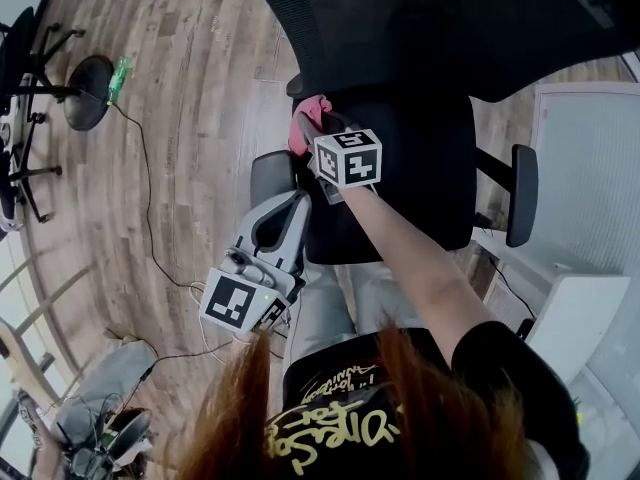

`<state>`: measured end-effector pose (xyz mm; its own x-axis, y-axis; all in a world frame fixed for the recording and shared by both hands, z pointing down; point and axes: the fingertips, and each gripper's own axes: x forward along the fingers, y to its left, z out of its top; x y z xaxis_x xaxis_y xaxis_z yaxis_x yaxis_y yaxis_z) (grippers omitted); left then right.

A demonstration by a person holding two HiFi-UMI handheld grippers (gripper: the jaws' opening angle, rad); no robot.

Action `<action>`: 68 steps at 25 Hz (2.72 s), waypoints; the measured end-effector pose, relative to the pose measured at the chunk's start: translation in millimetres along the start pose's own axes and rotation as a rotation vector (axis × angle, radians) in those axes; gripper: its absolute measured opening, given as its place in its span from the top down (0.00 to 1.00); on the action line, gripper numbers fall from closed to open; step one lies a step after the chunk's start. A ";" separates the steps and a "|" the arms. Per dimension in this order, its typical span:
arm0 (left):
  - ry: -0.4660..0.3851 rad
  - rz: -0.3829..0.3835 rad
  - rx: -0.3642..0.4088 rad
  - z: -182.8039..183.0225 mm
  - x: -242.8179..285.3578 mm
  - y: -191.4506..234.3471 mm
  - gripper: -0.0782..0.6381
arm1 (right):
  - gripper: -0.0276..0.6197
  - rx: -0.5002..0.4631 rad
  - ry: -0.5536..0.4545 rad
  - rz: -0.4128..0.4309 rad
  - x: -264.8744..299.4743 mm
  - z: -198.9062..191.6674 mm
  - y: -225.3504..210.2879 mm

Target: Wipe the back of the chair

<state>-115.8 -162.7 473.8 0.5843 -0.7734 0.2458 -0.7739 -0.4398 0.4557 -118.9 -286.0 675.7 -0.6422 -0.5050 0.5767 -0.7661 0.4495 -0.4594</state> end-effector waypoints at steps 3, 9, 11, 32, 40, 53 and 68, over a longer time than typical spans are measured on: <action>-0.001 -0.022 0.042 4.7 3.8 -7.0 0.90 | 0.84 0.014 -0.067 -0.022 -37.9 9.5 -25.2; 0.069 -0.069 0.049 1.3 14.7 -35.2 0.90 | 0.84 0.016 -0.278 -0.180 -163.8 52.9 -108.4; 0.065 -0.092 0.070 3.0 25.3 -47.2 0.90 | 0.84 0.020 -0.379 -0.276 -212.4 76.0 -143.9; 0.094 -0.107 0.107 -15.4 58.3 -95.3 0.90 | 0.84 -0.338 -0.425 -0.599 -297.8 159.8 -270.2; 0.097 -0.113 0.093 -19.4 53.6 -86.2 0.90 | 0.84 -0.266 -0.465 -0.593 -277.7 161.5 -252.2; 0.082 -0.097 0.082 -10.2 31.8 -49.9 0.90 | 0.84 -0.311 -0.465 -0.479 -214.1 164.5 -172.5; 0.060 -0.064 0.075 -2.5 12.5 -30.9 0.90 | 0.84 -0.464 -0.418 -0.238 -147.2 149.6 -58.3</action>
<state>-84.0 -157.6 464.9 0.6446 -0.7152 0.2703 -0.7497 -0.5219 0.4070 16.3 -348.1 516.6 -0.4852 -0.8307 0.2728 -0.8571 0.5137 0.0397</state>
